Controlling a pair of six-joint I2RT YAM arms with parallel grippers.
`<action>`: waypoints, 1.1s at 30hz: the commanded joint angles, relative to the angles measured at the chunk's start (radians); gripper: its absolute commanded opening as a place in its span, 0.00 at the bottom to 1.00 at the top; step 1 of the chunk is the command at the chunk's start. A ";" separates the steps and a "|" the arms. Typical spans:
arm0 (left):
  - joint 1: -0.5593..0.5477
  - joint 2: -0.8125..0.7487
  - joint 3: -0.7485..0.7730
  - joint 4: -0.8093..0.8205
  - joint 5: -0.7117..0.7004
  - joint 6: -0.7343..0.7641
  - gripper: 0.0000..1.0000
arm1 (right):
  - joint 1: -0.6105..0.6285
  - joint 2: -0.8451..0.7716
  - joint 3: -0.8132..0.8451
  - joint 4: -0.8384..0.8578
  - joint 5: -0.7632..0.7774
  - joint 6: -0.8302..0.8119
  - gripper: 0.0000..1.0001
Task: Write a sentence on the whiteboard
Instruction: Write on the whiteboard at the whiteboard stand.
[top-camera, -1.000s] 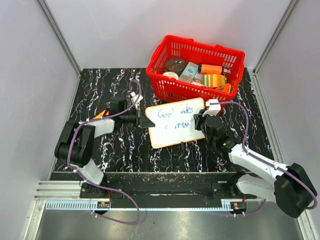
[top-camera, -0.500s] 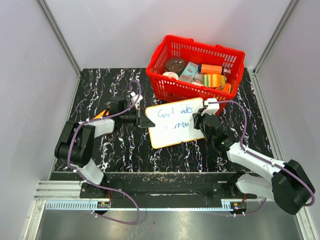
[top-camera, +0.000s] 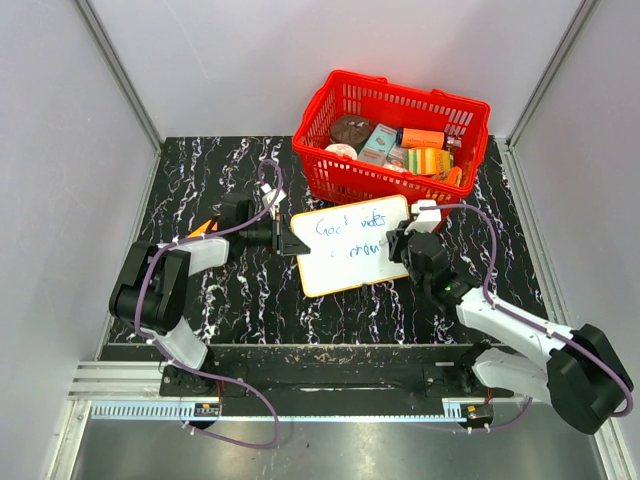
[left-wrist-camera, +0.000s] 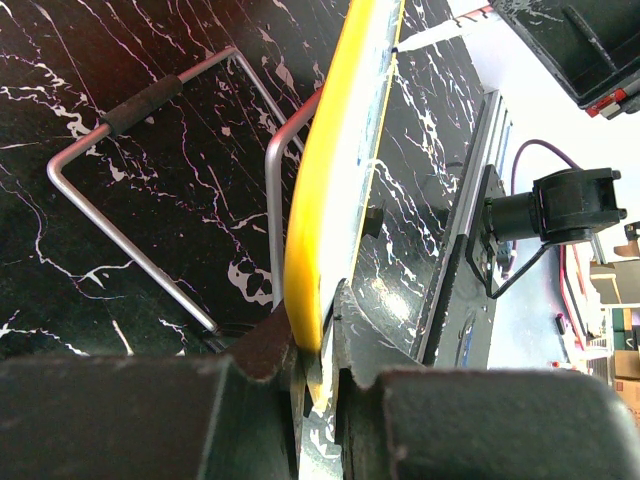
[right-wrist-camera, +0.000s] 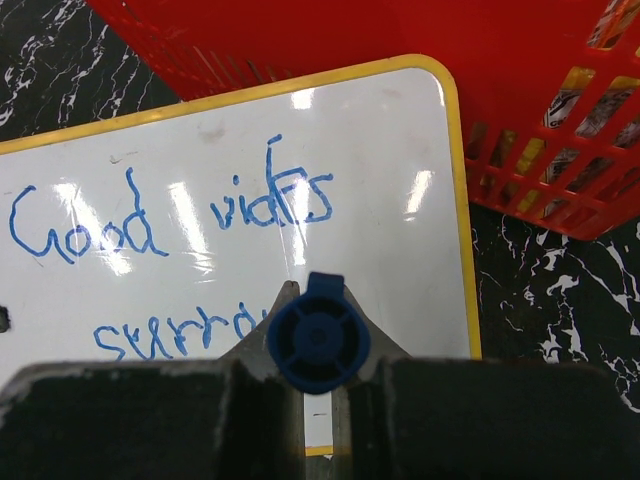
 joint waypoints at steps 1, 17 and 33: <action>-0.023 0.044 -0.006 -0.051 -0.156 0.122 0.00 | -0.005 -0.019 -0.029 -0.061 -0.009 0.022 0.00; -0.025 0.041 -0.008 -0.049 -0.156 0.122 0.00 | -0.005 -0.020 -0.004 -0.061 0.004 0.021 0.00; -0.026 0.041 -0.009 -0.048 -0.156 0.122 0.00 | -0.008 0.008 0.065 -0.044 0.071 -0.016 0.00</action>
